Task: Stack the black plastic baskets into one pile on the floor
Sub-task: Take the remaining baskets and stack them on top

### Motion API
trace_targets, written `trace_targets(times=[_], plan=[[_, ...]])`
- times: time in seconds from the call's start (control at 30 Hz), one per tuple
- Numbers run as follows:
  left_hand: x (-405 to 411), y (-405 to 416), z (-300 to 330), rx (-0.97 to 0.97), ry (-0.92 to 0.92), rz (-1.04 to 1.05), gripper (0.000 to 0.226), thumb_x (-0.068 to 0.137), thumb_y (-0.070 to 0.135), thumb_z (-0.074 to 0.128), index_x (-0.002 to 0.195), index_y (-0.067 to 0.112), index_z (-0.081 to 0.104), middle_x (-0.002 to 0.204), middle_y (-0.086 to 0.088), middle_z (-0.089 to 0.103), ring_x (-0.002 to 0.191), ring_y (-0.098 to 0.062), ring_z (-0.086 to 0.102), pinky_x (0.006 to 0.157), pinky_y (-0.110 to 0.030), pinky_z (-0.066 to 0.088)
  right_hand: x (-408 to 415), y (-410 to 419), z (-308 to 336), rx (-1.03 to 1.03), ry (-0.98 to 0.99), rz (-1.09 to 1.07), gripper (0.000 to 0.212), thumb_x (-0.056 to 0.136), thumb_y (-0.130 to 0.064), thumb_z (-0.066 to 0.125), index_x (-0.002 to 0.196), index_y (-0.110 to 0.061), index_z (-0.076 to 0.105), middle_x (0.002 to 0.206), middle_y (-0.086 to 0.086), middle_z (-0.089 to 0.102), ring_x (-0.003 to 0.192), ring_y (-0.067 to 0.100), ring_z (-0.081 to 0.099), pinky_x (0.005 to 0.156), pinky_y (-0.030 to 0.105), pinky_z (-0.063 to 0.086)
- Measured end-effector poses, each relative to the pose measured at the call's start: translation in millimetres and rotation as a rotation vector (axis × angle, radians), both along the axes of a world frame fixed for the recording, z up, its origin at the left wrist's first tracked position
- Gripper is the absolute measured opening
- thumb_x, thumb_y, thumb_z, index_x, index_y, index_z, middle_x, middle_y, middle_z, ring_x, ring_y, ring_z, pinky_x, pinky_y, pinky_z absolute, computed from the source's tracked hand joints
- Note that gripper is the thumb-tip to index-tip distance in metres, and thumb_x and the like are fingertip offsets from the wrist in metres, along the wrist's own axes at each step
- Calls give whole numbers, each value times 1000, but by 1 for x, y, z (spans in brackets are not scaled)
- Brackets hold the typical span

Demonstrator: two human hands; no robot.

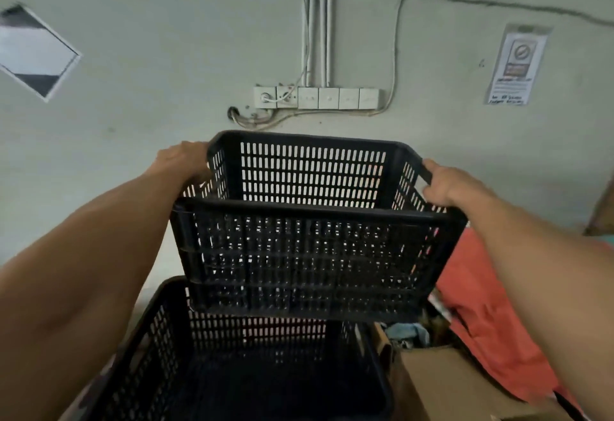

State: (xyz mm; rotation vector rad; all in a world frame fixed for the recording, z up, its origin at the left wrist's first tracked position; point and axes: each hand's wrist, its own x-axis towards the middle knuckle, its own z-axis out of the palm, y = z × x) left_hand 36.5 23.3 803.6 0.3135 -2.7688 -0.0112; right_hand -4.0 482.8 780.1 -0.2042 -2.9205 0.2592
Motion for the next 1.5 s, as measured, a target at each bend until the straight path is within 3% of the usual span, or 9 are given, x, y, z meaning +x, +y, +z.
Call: trace_targets(times=[0.17,0.37,0.67,1.13,1.33,1.5], plan=[[50,-57,-15,-9,-74,124,36,82,19,62,118,21,56,86,-4,55,80,-28,55,67,-35,42,11,-65,-8,16,-61,105,80,90,-22,56,157,-35,15,144,14,50,122,36,53,100,42,46],[86,-86,-47,13,-156,170,42,83,14,63,123,23,57,98,-7,62,85,-27,59,70,-34,45,22,-100,-38,29,-140,138,80,88,-18,57,157,-35,18,145,14,48,122,35,53,101,42,45],[105,-81,-59,43,-148,189,46,83,15,64,128,19,54,99,-9,63,83,-29,61,66,-35,45,45,-91,-42,58,-161,128,85,89,-21,55,158,-36,8,145,17,47,121,38,52,102,45,44],[145,-94,-73,1,-153,202,62,85,23,67,141,37,43,99,-9,63,78,-28,58,64,-34,44,106,-98,-44,72,-189,89,86,92,-19,54,158,-33,1,150,18,40,129,38,47,99,42,42],[142,-95,-75,-14,-140,181,55,87,25,68,136,32,46,93,-6,59,80,-29,57,65,-36,42,113,-99,-43,77,-190,58,87,92,-18,55,158,-33,1,149,17,41,130,37,47,100,42,41],[133,-99,-75,26,-130,157,55,85,22,68,135,35,48,100,-8,62,85,-30,58,66,-36,42,113,-101,-45,63,-185,30,88,91,-14,55,158,-33,2,146,17,44,126,36,50,90,39,41]])
